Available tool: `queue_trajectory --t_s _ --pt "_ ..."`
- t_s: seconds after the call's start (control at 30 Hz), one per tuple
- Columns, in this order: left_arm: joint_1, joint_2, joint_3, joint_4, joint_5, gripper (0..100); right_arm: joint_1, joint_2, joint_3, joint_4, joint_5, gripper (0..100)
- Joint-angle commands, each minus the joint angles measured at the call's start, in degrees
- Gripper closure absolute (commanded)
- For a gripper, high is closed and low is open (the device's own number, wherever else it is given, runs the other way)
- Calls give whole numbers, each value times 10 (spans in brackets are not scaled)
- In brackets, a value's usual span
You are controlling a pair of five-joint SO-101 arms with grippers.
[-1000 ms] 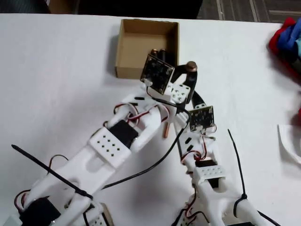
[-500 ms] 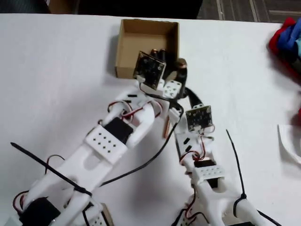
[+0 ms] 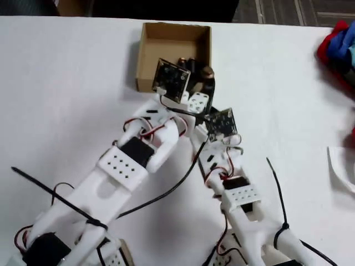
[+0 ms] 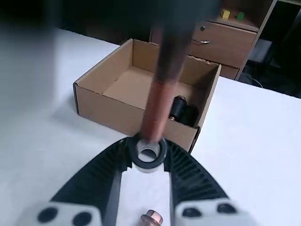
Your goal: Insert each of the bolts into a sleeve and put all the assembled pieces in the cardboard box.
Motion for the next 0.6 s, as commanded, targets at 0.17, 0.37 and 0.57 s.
queue_trajectory --t_s 0.17,0.37,0.57 --pt "-5 -7 5 -3 -1 975 -3 -3 -31 14 1 976" --pt "-5 -5 6 -3 -1 975 -3 -7 -31 22 1 976" --pt "-23 -1 7 -3 -2 975 -4 -7 -32 22 1 976"
